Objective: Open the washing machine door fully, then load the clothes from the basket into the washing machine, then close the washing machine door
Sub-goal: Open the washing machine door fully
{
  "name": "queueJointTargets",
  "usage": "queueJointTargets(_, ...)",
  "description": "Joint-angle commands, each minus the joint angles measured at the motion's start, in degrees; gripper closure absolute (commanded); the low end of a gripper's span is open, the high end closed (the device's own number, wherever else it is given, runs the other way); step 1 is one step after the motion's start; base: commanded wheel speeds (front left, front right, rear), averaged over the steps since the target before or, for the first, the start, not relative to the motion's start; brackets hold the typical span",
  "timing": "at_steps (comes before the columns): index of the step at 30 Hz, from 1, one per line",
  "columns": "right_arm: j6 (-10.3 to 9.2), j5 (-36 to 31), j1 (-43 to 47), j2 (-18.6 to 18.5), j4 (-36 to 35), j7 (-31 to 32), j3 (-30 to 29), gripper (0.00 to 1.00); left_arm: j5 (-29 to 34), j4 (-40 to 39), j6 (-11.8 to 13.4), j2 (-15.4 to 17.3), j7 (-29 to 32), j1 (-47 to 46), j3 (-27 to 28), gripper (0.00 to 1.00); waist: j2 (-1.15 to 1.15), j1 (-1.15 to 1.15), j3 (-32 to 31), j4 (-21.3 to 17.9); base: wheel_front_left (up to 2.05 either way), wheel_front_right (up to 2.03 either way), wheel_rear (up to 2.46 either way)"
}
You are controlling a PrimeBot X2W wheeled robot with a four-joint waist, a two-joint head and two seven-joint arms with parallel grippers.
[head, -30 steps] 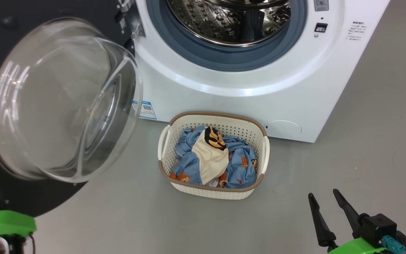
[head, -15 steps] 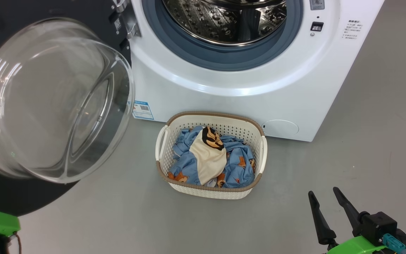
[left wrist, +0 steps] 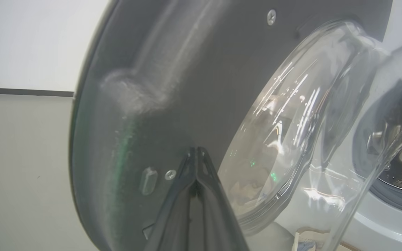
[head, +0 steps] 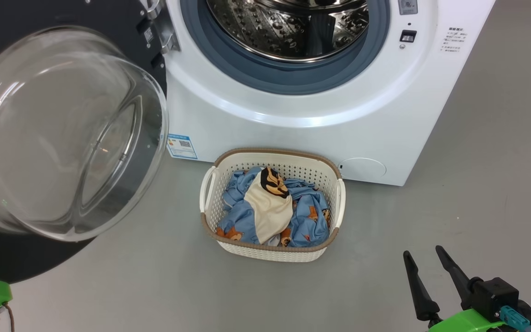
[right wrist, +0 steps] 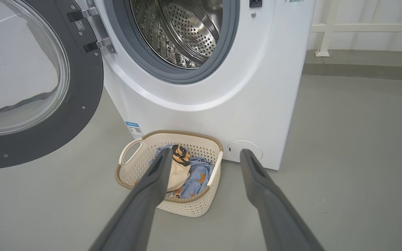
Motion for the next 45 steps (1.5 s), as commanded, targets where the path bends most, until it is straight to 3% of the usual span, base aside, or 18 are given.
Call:
queueJointTargets(1,0.16,0.21,-1.75,-0.51,-1.11,-0.69,1.43,0.00,0.97,-1.32,-0.33,2.44,-0.36,-2.31,2.47,1.00,0.00,0.00,-0.13,-0.05,0.00,0.00,0.00)
queueJointTargets(12,0.16,0.34,-1.10,-0.17,-1.52,-0.69,0.92,0.00,4.30,-7.60,-3.01,-2.53,-0.36,0.60,2.87,1.00,0.00,0.00,-1.14,-0.36,0.00,0.00,0.00)
queueJointTargets(21,0.16,0.70,-0.58,-0.08,-1.86,-0.69,0.64,0.00,7.22,-15.73,-5.27,-6.86,-0.36,3.72,-0.17,1.00,0.00,0.00,-2.47,-1.41,0.00,0.00,0.00)
queueJointTargets(38,0.16,0.36,1.19,-0.04,-3.51,-0.69,0.50,0.00,9.01,-24.21,-6.60,-9.09,-0.36,10.24,-7.80,1.00,0.00,0.00,-5.08,-6.08,0.00,0.00,0.00)
queueJointTargets(39,0.16,0.36,1.28,-0.02,-3.60,-0.69,0.52,0.00,9.07,-24.44,-6.62,-9.12,-0.36,10.74,-8.01,0.95,0.00,0.00,-5.25,-6.48,0.00,0.00,0.00)
queueJointTargets(40,0.16,0.39,1.36,-0.02,-3.67,-0.69,0.54,0.00,9.02,-24.66,-6.60,-9.17,-0.36,11.27,-8.15,0.69,0.00,0.00,-5.33,-6.90,0.00,0.00,0.00)
queueJointTargets(42,0.16,0.45,1.48,-0.08,-3.94,-0.69,0.54,0.00,8.90,-24.85,-6.63,-9.27,-0.36,12.29,-8.64,0.46,0.00,0.00,-5.43,-7.68,0.00,0.00,0.00)
queueJointTargets(44,0.16,0.47,1.61,-0.11,-4.26,-0.69,0.63,0.00,9.27,-24.98,-6.71,-9.30,-0.36,13.12,-9.42,0.00,0.00,0.00,-5.48,-8.44,0.00,0.00,0.00)
queueJointTargets(45,0.16,0.45,1.68,-0.13,-4.39,-0.69,0.71,0.00,9.07,-24.95,-6.73,-9.34,-0.36,13.47,-9.71,0.00,0.00,0.00,-5.51,-8.78,0.00,0.00,0.00)
